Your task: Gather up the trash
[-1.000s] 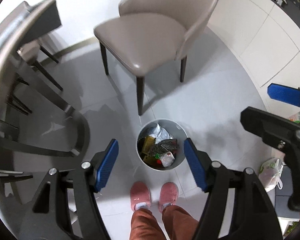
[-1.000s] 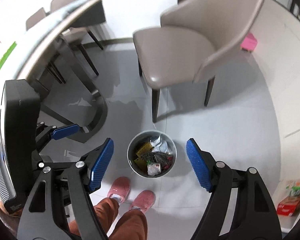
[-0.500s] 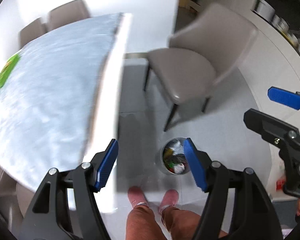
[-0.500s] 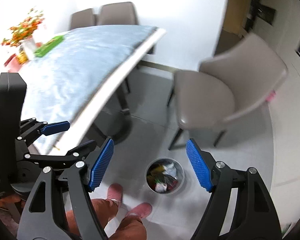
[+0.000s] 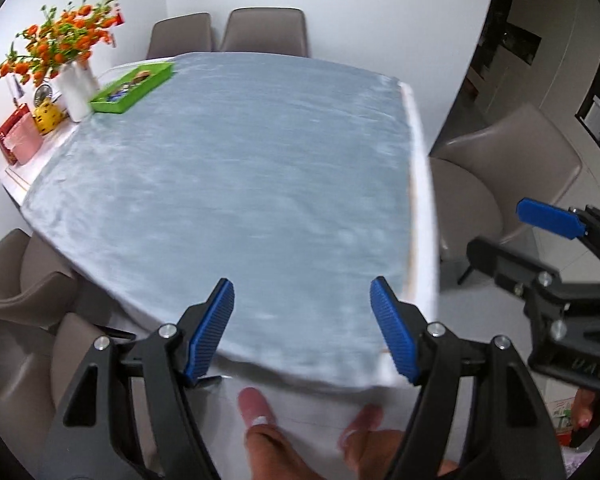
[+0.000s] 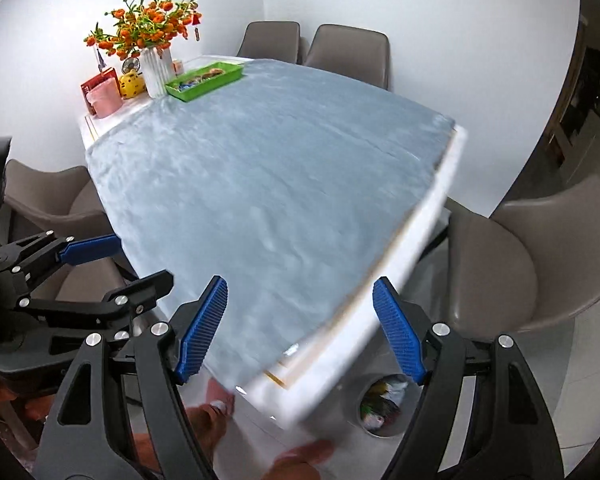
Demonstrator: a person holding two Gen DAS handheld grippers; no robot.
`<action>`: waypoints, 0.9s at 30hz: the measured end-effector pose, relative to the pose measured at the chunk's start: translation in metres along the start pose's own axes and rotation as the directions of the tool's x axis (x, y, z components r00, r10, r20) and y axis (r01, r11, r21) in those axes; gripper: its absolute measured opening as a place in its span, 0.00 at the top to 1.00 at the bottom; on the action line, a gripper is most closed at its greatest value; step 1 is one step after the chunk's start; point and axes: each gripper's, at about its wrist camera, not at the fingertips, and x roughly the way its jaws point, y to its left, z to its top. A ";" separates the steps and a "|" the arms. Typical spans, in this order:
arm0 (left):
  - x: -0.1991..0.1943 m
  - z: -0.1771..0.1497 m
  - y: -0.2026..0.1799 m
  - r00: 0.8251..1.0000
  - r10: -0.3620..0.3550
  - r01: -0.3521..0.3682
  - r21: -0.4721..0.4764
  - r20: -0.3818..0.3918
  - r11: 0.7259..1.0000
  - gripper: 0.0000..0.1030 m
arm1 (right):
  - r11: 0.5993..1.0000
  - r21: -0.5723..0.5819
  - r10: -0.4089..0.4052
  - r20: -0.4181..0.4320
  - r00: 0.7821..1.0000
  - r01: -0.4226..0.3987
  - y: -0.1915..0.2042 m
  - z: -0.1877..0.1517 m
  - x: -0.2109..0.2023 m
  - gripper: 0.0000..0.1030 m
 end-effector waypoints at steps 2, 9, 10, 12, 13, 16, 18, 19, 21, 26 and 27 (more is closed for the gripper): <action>-0.007 0.005 0.036 1.000 0.000 0.000 0.001 0.002 1.000 0.31 | 1.000 0.026 0.007 0.008 1.000 -0.007 0.029 0.014 0.004 0.27; -0.033 0.020 0.127 0.999 0.034 -0.034 -0.034 -0.001 0.999 0.25 | 0.999 0.052 -0.010 0.026 1.000 0.008 0.098 0.050 0.010 0.21; -0.037 0.024 0.138 0.999 0.044 -0.044 -0.044 -0.003 0.998 0.24 | 0.999 0.051 -0.011 0.027 1.000 0.010 0.103 0.053 0.008 0.19; -0.041 0.029 0.154 0.999 0.039 -0.038 -0.058 0.006 0.998 0.24 | 0.999 0.045 -0.023 0.033 0.999 0.022 0.114 0.061 0.004 0.18; -0.046 0.032 0.161 0.999 0.037 -0.036 -0.066 0.014 0.997 0.24 | 0.999 0.043 -0.029 0.035 0.999 0.028 0.116 0.063 0.002 0.16; -0.058 0.038 0.171 0.998 0.040 -0.036 -0.083 0.039 0.996 0.24 | 0.998 0.039 -0.041 0.045 0.998 0.040 0.124 0.071 -0.004 0.16; -0.068 0.043 0.175 0.997 0.040 -0.033 -0.097 0.062 0.995 0.24 | 0.998 0.042 -0.046 0.050 0.998 0.044 0.125 0.076 -0.008 0.14; -0.072 0.046 0.176 0.997 0.038 -0.030 -0.099 0.073 0.995 0.23 | 0.998 0.044 -0.048 0.051 0.998 0.046 0.124 0.078 -0.010 0.12; -0.079 0.051 0.175 0.995 0.037 -0.029 -0.091 0.092 0.995 0.23 | 0.997 0.050 -0.055 0.053 0.997 0.052 0.122 0.083 -0.014 0.11; -0.093 0.066 0.168 0.986 0.055 -0.048 -0.046 0.155 0.998 0.21 | 0.996 0.072 -0.056 0.072 0.996 0.051 0.112 0.096 -0.025 0.10; -0.095 0.068 0.166 0.985 0.053 -0.047 -0.039 0.165 0.998 0.21 | 0.996 0.077 -0.057 0.078 0.995 0.051 0.111 0.098 -0.027 0.10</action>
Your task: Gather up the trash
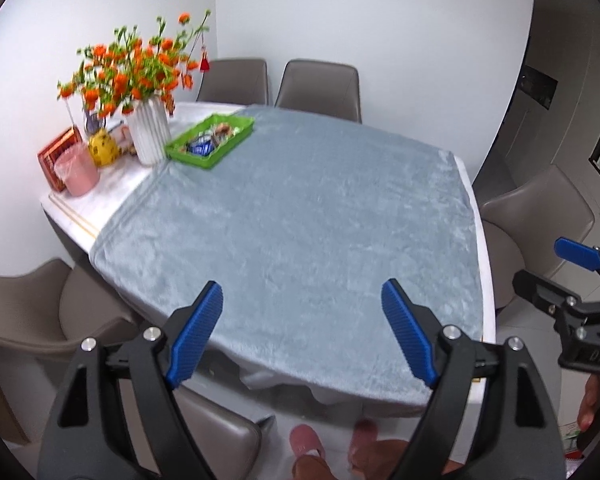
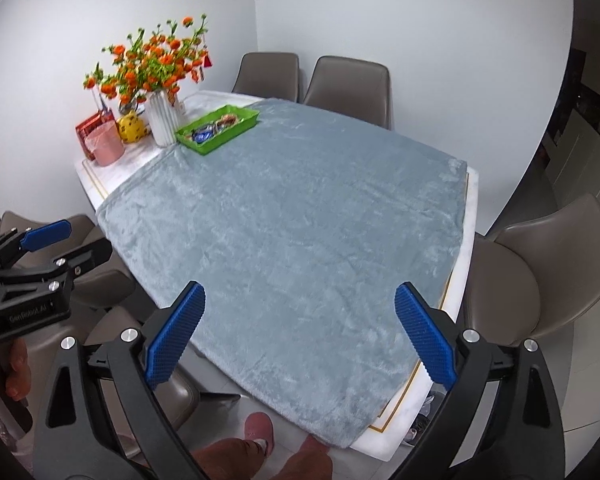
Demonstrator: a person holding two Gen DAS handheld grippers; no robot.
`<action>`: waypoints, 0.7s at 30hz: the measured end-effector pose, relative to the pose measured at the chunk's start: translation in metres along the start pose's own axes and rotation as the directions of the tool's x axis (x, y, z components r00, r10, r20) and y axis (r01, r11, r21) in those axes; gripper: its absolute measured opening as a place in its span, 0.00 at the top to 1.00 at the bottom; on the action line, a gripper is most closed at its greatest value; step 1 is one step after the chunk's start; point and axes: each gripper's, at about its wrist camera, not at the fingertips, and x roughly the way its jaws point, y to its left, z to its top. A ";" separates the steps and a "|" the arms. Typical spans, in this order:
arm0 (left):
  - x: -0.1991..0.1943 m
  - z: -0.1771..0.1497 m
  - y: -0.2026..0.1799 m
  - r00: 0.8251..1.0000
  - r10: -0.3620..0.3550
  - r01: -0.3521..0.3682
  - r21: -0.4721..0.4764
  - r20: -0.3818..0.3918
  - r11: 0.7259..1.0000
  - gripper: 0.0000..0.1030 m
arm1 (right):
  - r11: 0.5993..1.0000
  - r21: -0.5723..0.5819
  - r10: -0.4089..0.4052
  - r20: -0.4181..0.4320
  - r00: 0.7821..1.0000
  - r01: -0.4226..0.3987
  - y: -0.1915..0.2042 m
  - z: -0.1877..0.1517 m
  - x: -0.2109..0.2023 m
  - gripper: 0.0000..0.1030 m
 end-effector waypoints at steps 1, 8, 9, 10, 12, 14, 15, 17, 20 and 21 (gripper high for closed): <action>-0.002 0.003 -0.002 1.000 -0.006 0.006 0.009 0.010 1.000 0.20 | 1.000 0.005 -0.002 0.006 1.000 0.002 -0.002 0.002 -0.002 0.09; -0.003 0.022 -0.007 0.999 -0.019 0.015 0.074 0.048 0.997 0.20 | 0.998 0.046 -0.041 0.034 0.999 0.040 -0.010 0.018 -0.010 0.08; -0.002 0.025 -0.007 0.998 -0.019 0.015 0.081 0.053 0.997 0.20 | 0.997 0.053 -0.050 0.033 0.998 0.048 -0.011 0.020 -0.010 0.08; -0.002 0.027 -0.006 0.998 -0.022 0.017 0.086 0.056 0.996 0.19 | 0.997 0.060 -0.060 0.032 0.998 0.058 -0.011 0.021 -0.010 0.08; -0.001 0.033 -0.004 0.998 -0.024 0.018 0.096 0.061 0.995 0.18 | 0.994 0.072 -0.082 0.030 0.996 0.080 -0.010 0.023 -0.010 0.08; 0.000 0.037 -0.002 0.997 -0.025 0.017 0.106 0.068 0.994 0.17 | 0.992 0.080 -0.100 0.027 0.995 0.098 -0.009 0.025 -0.010 0.08; 0.000 0.040 0.000 0.997 -0.019 0.011 0.113 0.072 0.994 0.17 | 0.991 0.083 -0.107 0.026 0.994 0.105 -0.008 0.025 -0.010 0.08; 0.002 0.044 0.002 0.997 -0.015 0.006 0.127 0.074 0.992 0.17 | 0.990 0.088 -0.113 0.023 0.993 0.111 -0.006 0.027 -0.009 0.08; 0.001 0.049 0.005 0.997 -0.018 0.007 0.143 0.078 0.990 0.17 | 0.989 0.094 -0.120 0.024 0.992 0.118 -0.001 0.028 -0.009 0.08; 0.001 0.051 0.006 0.997 -0.020 0.008 0.148 0.081 0.989 0.17 | 0.988 0.094 -0.129 0.026 0.991 0.126 0.000 0.029 -0.010 0.08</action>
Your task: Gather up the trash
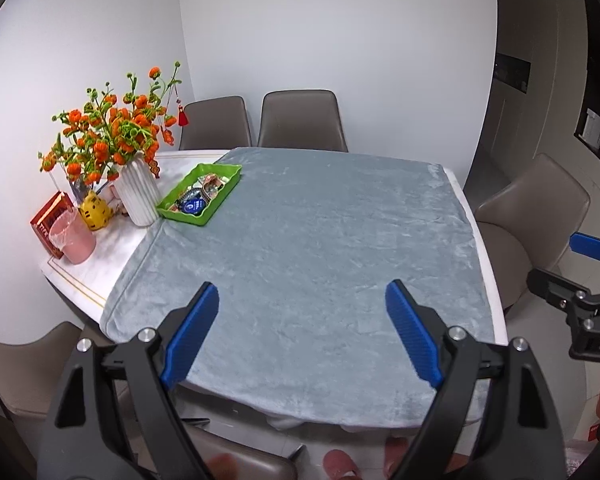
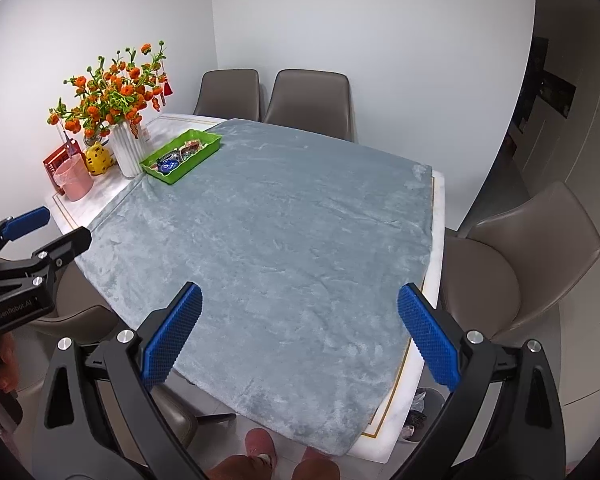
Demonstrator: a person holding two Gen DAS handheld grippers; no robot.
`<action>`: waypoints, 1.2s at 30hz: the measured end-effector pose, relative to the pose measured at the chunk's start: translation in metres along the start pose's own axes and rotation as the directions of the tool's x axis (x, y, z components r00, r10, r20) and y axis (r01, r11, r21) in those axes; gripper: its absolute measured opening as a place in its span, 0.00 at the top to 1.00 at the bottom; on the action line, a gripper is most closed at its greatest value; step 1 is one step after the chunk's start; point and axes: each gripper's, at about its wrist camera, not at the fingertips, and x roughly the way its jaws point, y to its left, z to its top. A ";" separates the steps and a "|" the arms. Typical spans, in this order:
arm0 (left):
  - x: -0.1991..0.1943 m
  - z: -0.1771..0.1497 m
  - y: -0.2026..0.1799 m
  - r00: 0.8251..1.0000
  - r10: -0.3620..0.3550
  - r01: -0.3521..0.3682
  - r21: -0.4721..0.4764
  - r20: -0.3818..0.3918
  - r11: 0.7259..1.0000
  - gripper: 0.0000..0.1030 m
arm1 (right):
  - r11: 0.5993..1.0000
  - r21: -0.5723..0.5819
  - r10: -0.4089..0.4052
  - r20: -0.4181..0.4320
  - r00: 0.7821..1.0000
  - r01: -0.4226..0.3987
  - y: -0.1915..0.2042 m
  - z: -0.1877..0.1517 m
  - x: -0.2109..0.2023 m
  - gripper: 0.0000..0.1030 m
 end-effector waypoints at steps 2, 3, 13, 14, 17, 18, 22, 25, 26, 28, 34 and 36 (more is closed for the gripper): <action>-0.002 0.003 0.003 1.000 -0.008 0.008 0.004 0.007 1.000 0.17 | 1.000 -0.001 -0.012 0.006 1.000 0.012 0.003 0.002 -0.002 0.08; -0.003 0.005 0.004 1.000 -0.015 0.015 0.007 0.009 1.000 0.17 | 1.000 -0.001 -0.014 0.010 1.000 0.014 0.005 0.003 -0.003 0.08; -0.011 0.010 0.009 0.999 -0.037 0.036 0.041 0.016 0.998 0.17 | 1.000 -0.002 -0.028 0.037 0.999 0.029 0.017 0.009 -0.012 0.08; -0.011 0.010 0.010 0.999 -0.039 0.038 0.043 0.016 0.998 0.17 | 1.000 0.000 -0.031 0.038 0.999 0.031 0.018 0.010 -0.013 0.08; -0.011 0.011 0.013 0.999 -0.043 0.042 0.049 0.017 0.998 0.17 | 0.999 0.005 -0.033 0.043 0.999 0.033 0.022 0.011 -0.015 0.08; -0.011 0.011 0.014 0.999 -0.045 0.044 0.052 0.016 0.998 0.17 | 0.999 0.005 -0.033 0.046 0.998 0.033 0.023 0.011 -0.016 0.08; -0.010 0.011 0.017 0.999 -0.051 0.050 0.063 0.014 0.997 0.16 | 0.999 0.001 -0.033 0.053 0.998 0.033 0.028 0.011 -0.018 0.07; -0.010 0.011 0.019 0.999 -0.048 0.047 0.068 0.017 0.997 0.16 | 0.999 0.003 -0.036 0.056 0.998 0.036 0.031 0.012 -0.018 0.07; -0.010 0.012 0.020 0.999 -0.048 0.047 0.067 0.018 0.997 0.16 | 0.999 0.006 -0.038 0.058 0.998 0.038 0.032 0.012 -0.019 0.07; -0.010 0.013 0.022 0.999 -0.050 0.049 0.064 0.020 0.997 0.16 | 0.999 0.012 -0.040 0.061 0.997 0.039 0.031 0.012 -0.019 0.07; -0.012 0.016 0.024 0.998 -0.057 0.055 0.063 0.025 0.997 0.16 | 0.999 0.022 -0.050 0.077 0.996 0.048 0.030 0.013 -0.023 0.07; -0.012 0.017 0.024 0.998 -0.062 0.060 0.062 0.025 0.996 0.16 | 0.998 0.024 -0.052 0.078 0.996 0.050 0.030 0.013 -0.023 0.07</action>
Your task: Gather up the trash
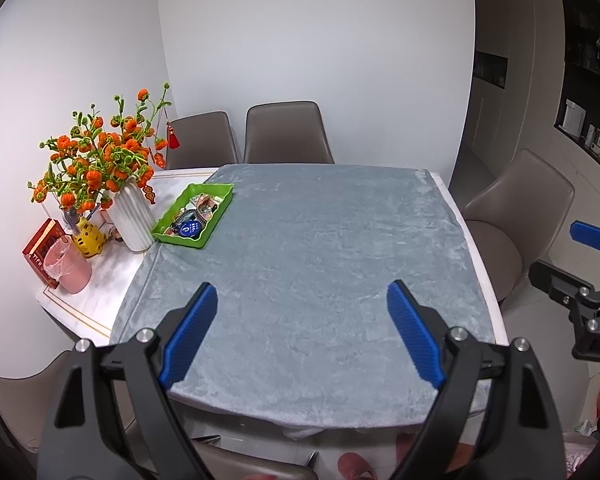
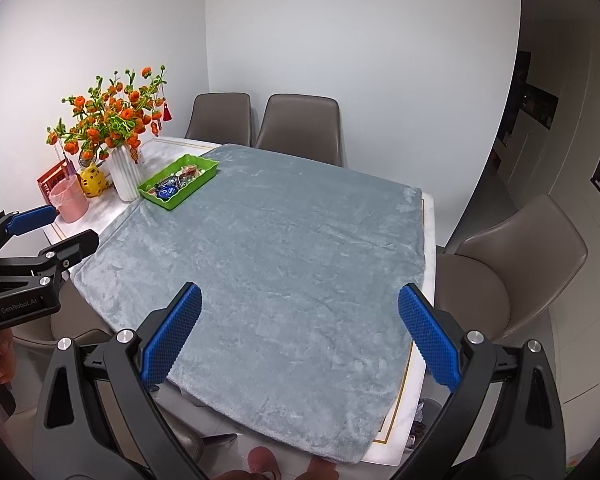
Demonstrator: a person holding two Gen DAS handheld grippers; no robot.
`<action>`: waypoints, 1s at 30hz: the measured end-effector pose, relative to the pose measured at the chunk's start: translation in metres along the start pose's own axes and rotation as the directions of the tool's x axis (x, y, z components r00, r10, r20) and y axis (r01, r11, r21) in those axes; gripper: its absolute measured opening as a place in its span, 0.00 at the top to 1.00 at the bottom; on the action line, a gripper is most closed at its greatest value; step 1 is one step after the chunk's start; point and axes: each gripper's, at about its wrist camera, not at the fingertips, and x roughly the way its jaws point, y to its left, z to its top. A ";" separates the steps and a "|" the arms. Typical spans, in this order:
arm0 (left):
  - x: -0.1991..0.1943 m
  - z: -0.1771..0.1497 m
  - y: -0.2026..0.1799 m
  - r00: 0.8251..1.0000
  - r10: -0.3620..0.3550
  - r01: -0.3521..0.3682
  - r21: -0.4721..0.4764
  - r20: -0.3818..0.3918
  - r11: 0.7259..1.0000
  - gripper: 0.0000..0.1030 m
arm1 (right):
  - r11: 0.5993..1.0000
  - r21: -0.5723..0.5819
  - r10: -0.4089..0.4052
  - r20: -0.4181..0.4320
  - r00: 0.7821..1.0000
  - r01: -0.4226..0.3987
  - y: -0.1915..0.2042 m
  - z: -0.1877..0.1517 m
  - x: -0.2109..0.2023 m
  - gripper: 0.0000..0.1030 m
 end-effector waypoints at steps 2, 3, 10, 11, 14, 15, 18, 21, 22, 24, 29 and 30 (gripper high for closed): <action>0.000 0.001 0.000 1.000 -0.005 0.005 0.000 0.000 1.000 0.16 | 1.000 0.001 -0.002 -0.002 1.000 0.002 0.000 0.000 0.000 0.07; 0.000 0.001 0.001 1.000 -0.007 0.007 0.000 0.000 1.000 0.16 | 1.000 0.001 -0.003 -0.003 1.000 0.003 0.000 0.000 0.000 0.07; 0.002 0.002 -0.001 1.000 -0.015 0.015 -0.004 -0.007 1.000 0.16 | 1.000 0.000 -0.005 -0.004 1.000 0.005 0.001 0.001 0.001 0.07; 0.003 0.002 0.000 1.000 -0.015 0.015 -0.003 -0.007 1.000 0.16 | 1.000 0.000 -0.005 -0.005 1.000 0.005 0.001 0.001 0.001 0.07; 0.003 0.003 0.000 1.000 -0.017 0.017 -0.005 -0.006 1.000 0.16 | 1.000 -0.003 -0.003 -0.004 1.000 0.003 0.002 0.002 0.002 0.07; 0.003 0.003 0.000 1.000 -0.019 0.018 -0.006 -0.005 1.000 0.16 | 1.000 -0.005 -0.003 -0.004 1.000 0.003 0.002 0.002 0.002 0.07; 0.003 0.004 0.001 1.000 -0.020 0.020 -0.007 -0.004 1.000 0.16 | 1.000 -0.008 -0.004 -0.003 1.000 0.003 0.003 0.002 0.002 0.07; 0.003 0.004 0.001 1.000 -0.018 0.018 -0.009 -0.001 1.000 0.16 | 1.000 -0.007 -0.004 -0.002 1.000 0.004 0.003 0.002 0.001 0.07; 0.001 0.004 0.001 1.000 -0.016 0.016 -0.011 0.000 1.000 0.16 | 1.000 -0.007 -0.005 -0.002 1.000 0.005 0.004 0.002 0.001 0.07; 0.001 0.004 0.002 1.000 -0.015 0.015 -0.016 0.003 1.000 0.16 | 1.000 -0.007 -0.005 -0.001 1.000 0.005 0.004 0.002 0.001 0.07; 0.000 0.004 0.002 1.000 -0.015 0.015 -0.021 0.002 1.000 0.16 | 1.000 -0.013 -0.003 0.001 1.000 0.003 0.004 0.002 0.000 0.07; 0.000 0.004 0.002 1.000 -0.014 0.014 -0.021 0.002 1.000 0.16 | 1.000 -0.014 0.000 0.000 1.000 0.000 0.004 0.001 -0.001 0.07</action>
